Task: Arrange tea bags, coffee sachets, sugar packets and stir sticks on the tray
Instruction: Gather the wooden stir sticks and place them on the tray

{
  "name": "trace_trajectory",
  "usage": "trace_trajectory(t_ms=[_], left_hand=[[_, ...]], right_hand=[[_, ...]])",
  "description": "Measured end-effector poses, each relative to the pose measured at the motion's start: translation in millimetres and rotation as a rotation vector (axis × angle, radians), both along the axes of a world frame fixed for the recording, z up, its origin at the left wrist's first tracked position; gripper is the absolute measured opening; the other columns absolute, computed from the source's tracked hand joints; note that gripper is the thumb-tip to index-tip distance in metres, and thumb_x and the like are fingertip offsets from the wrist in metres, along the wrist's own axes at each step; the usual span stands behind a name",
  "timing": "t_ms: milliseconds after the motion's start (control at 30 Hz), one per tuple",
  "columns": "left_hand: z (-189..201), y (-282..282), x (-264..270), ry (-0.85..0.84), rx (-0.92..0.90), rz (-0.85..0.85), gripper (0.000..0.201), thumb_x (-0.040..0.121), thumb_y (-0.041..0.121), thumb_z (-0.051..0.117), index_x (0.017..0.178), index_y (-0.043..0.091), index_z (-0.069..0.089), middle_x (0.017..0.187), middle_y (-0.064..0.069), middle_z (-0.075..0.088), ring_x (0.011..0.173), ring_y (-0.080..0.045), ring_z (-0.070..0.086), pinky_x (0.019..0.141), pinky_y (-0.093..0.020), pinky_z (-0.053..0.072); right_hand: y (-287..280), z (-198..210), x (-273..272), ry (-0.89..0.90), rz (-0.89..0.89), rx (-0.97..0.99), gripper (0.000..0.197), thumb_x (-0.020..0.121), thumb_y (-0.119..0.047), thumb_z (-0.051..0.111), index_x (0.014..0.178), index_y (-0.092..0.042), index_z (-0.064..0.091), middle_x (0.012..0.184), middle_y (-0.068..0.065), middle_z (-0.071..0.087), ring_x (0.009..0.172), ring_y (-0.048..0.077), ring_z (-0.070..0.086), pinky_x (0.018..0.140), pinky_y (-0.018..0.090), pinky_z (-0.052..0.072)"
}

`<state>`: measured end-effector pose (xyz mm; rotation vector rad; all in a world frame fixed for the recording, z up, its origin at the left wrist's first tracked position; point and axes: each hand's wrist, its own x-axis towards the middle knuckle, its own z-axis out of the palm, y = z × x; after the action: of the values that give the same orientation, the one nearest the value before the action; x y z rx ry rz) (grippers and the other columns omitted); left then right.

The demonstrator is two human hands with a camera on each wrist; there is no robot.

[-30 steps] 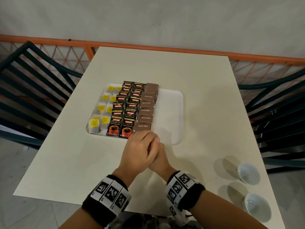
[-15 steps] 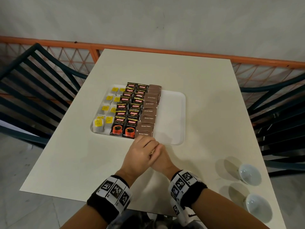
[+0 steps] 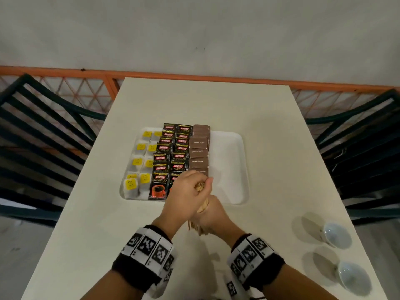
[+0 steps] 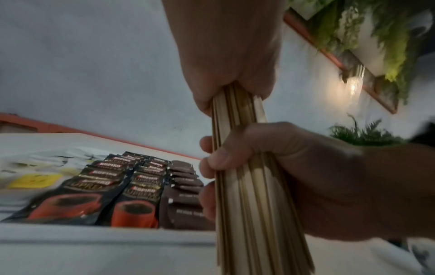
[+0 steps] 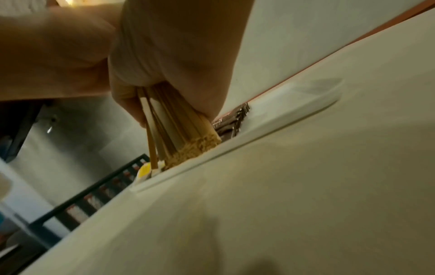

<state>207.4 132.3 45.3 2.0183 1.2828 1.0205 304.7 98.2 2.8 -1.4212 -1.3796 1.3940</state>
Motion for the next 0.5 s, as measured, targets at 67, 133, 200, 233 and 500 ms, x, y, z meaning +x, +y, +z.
trace_trajectory(t_ms=[67, 133, 200, 233, 500], left_hand=[[6.0, 14.2, -1.4, -0.029, -0.085, -0.029, 0.02, 0.084, 0.024, 0.062, 0.076, 0.007, 0.069, 0.073, 0.004, 0.061, 0.07, -0.009, 0.056, 0.068, -0.018, 0.041], [12.2, 23.7, 0.6, -0.072, -0.218, -0.054, 0.017, 0.081, 0.027, 0.068, 0.094, 0.016, 0.068, 0.088, 0.007, 0.063, 0.084, -0.002, 0.057, 0.074, -0.018, 0.043], [13.3, 30.5, 4.9, -0.106, -0.375, -0.054, 0.054, 0.076, 0.04, 0.071, 0.124, 0.026, 0.052, 0.114, 0.013, 0.054, 0.106, 0.001, 0.05, 0.089, -0.018, 0.039], [13.9, 32.2, 7.6, -0.124, -0.435, -0.04, 0.071, 0.073, 0.045, 0.071, 0.134, 0.027, 0.041, 0.122, 0.014, 0.046, 0.114, 0.0, 0.044, 0.096, -0.022, 0.037], [-10.6, 51.4, 35.2, 0.032, -0.916, -0.063, 0.065, 0.084, 0.056, 0.052, 0.135, 0.016, 0.042, 0.125, -0.002, 0.056, 0.104, -0.014, 0.057, 0.076, -0.022, 0.049]], right_hand=[[5.8, 5.6, -2.8, 0.043, -0.039, -0.015, 0.02, 0.067, -0.006, 0.071, 0.081, -0.015, 0.06, 0.071, -0.006, 0.064, 0.068, 0.012, 0.062, 0.063, 0.031, 0.051], [9.2, 8.9, -1.8, 0.065, -0.063, -0.029, 0.019, 0.068, -0.011, 0.07, 0.083, -0.015, 0.06, 0.073, -0.003, 0.063, 0.068, 0.01, 0.061, 0.065, 0.029, 0.052], [12.5, 11.9, 3.3, 0.081, -0.09, -0.053, 0.018, 0.069, -0.011, 0.07, 0.085, -0.011, 0.061, 0.072, -0.001, 0.064, 0.065, 0.012, 0.061, 0.062, 0.026, 0.052], [15.0, 13.7, 6.9, 0.084, -0.121, -0.08, 0.02, 0.07, -0.009, 0.072, 0.087, -0.009, 0.062, 0.073, 0.0, 0.065, 0.064, 0.013, 0.062, 0.061, 0.026, 0.053], [60.9, 22.2, 54.6, 0.005, -0.247, -0.353, 0.011, 0.085, -0.011, 0.057, 0.083, -0.022, 0.059, 0.081, 0.003, 0.062, 0.079, 0.019, 0.059, 0.076, 0.03, 0.05]])
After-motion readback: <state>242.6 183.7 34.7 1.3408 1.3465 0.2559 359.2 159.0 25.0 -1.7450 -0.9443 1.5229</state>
